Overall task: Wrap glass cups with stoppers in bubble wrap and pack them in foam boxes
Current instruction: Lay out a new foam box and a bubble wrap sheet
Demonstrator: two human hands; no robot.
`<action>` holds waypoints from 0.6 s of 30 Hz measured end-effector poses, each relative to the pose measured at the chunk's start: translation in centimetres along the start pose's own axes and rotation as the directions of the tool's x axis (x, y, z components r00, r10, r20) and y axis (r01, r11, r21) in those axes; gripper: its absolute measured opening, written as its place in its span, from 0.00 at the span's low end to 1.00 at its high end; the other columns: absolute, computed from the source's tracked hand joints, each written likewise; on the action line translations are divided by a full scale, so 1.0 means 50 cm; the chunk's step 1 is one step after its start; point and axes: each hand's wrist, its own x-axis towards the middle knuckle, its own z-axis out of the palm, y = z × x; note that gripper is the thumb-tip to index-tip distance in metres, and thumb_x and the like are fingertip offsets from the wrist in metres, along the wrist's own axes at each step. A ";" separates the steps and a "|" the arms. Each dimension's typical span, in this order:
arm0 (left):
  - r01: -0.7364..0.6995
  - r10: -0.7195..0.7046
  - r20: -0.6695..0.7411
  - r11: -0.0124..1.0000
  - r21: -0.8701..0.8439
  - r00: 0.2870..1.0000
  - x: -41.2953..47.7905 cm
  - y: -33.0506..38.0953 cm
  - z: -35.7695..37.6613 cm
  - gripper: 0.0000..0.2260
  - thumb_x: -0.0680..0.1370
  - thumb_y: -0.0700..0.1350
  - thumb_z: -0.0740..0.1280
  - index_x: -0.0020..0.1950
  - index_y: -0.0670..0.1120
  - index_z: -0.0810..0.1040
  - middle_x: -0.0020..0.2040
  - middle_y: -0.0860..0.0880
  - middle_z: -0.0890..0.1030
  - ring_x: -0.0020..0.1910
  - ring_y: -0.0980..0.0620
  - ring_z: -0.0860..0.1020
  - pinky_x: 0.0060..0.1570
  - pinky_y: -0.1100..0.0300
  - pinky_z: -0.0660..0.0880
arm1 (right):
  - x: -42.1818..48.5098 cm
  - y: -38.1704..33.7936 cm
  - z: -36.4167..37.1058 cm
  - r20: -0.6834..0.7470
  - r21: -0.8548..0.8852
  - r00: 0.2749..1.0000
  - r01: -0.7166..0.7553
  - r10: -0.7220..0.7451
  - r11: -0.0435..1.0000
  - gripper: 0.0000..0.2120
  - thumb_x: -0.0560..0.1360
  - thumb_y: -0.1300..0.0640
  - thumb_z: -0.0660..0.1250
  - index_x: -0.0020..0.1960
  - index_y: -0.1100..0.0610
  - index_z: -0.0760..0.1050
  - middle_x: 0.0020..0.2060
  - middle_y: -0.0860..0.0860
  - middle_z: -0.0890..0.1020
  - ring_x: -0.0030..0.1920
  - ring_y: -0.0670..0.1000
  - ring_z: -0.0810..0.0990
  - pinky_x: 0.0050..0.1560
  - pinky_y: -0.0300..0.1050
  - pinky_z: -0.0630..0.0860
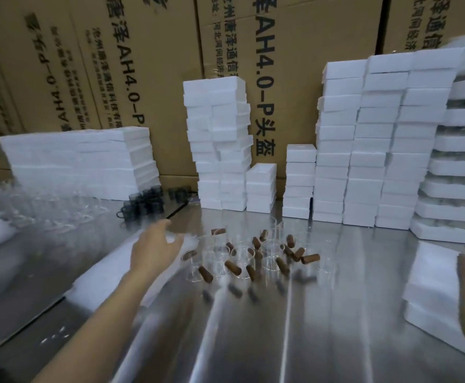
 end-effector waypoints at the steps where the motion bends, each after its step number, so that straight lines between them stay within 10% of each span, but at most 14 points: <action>1: 0.044 -0.060 0.108 0.988 0.148 0.992 0.013 -0.043 0.008 0.30 0.84 0.59 0.67 0.83 0.47 0.67 0.81 0.45 0.72 0.78 0.42 0.71 0.74 0.45 0.70 | -0.005 -0.037 0.009 -0.022 -0.049 0.997 0.077 -0.078 0.996 0.15 0.81 0.34 0.60 0.60 0.41 0.75 0.56 0.49 0.77 0.59 0.58 0.77 0.66 0.61 0.71; 5: 0.039 -0.158 0.275 0.919 0.393 0.948 0.028 -0.134 0.038 0.32 0.89 0.61 0.51 0.87 0.43 0.56 0.87 0.45 0.58 0.86 0.41 0.56 0.83 0.40 0.55 | -0.061 -0.136 0.055 0.124 -0.277 0.950 0.309 -0.285 0.910 0.15 0.76 0.46 0.64 0.57 0.52 0.81 0.52 0.53 0.83 0.56 0.65 0.79 0.57 0.65 0.72; 10: 0.061 -0.154 0.273 0.945 0.322 0.950 0.039 -0.129 0.017 0.28 0.91 0.54 0.43 0.86 0.42 0.59 0.86 0.43 0.61 0.84 0.40 0.59 0.82 0.40 0.56 | -0.080 -0.110 0.081 0.305 -0.422 0.938 0.287 -0.164 0.860 0.12 0.76 0.52 0.74 0.59 0.45 0.80 0.53 0.50 0.84 0.57 0.61 0.80 0.58 0.60 0.69; 14: 0.136 -0.157 0.139 0.980 0.147 0.978 0.036 -0.083 -0.032 0.28 0.91 0.54 0.43 0.83 0.39 0.65 0.82 0.38 0.68 0.81 0.37 0.67 0.80 0.42 0.61 | -0.070 -0.080 0.073 0.308 -0.454 0.933 0.315 -0.185 0.833 0.11 0.73 0.51 0.76 0.52 0.42 0.79 0.50 0.46 0.83 0.55 0.56 0.79 0.58 0.57 0.68; 18: -0.118 0.117 -0.041 0.993 -0.020 0.992 -0.008 0.027 -0.090 0.29 0.90 0.59 0.45 0.80 0.44 0.71 0.80 0.44 0.72 0.79 0.45 0.69 0.69 0.51 0.65 | -0.062 -0.129 0.053 0.278 -0.412 0.935 0.323 -0.220 0.852 0.04 0.75 0.47 0.67 0.46 0.43 0.80 0.48 0.44 0.82 0.55 0.55 0.78 0.58 0.56 0.67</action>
